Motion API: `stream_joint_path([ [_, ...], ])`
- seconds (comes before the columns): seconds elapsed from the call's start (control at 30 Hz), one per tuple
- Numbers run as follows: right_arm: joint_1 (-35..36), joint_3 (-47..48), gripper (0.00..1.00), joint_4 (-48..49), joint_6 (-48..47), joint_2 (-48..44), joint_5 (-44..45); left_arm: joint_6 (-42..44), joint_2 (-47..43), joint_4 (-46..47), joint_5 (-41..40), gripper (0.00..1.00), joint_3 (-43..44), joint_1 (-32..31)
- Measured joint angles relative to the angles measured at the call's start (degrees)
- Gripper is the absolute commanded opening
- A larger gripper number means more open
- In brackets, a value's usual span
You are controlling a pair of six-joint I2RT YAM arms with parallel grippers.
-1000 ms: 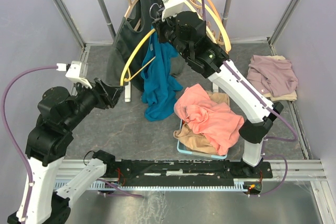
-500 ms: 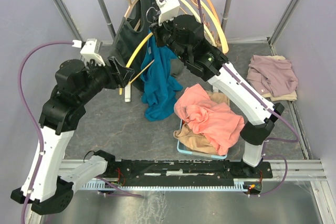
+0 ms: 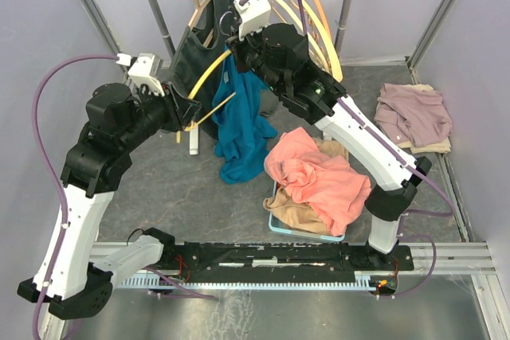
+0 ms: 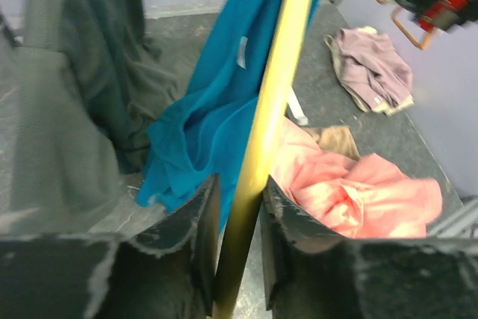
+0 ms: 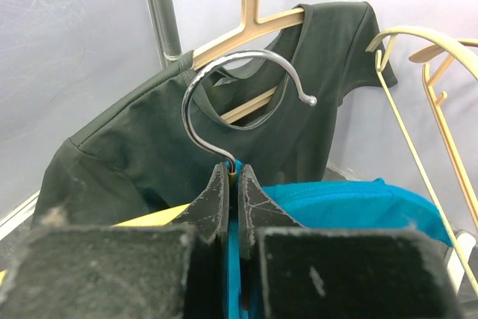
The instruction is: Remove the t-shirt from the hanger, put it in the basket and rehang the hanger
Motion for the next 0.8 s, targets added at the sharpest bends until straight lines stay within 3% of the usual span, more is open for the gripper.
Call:
stream_joint_path([
  [0.13, 0.02, 0.0, 0.01, -0.57, -0.28, 0.0, 0.0, 1.86, -0.22, 0.22, 3.82, 0.04, 0.46, -0.81],
  [0.33, 0.15, 0.02, 0.01, -0.66, -0.31, 0.0, -0.02, 2.27, -0.44, 0.11, 4.7, 0.03, 0.63, -0.7],
  [0.57, 0.28, 0.07, 0.39, -0.85, -0.11, 0.0, -0.2, 2.27, -1.14, 0.02, 3.76, 0.03, 0.63, -0.7],
  [0.7, 0.31, 0.11, 0.49, -0.59, 0.31, -0.48, -0.33, 2.27, -2.54, -0.94, 0.76, 0.03, 0.63, -0.31],
  [0.8, 0.31, 0.11, 0.5, -0.46, 0.63, -1.42, -0.48, 2.51, -3.45, -1.64, -1.18, 0.03, 0.63, -0.2],
])
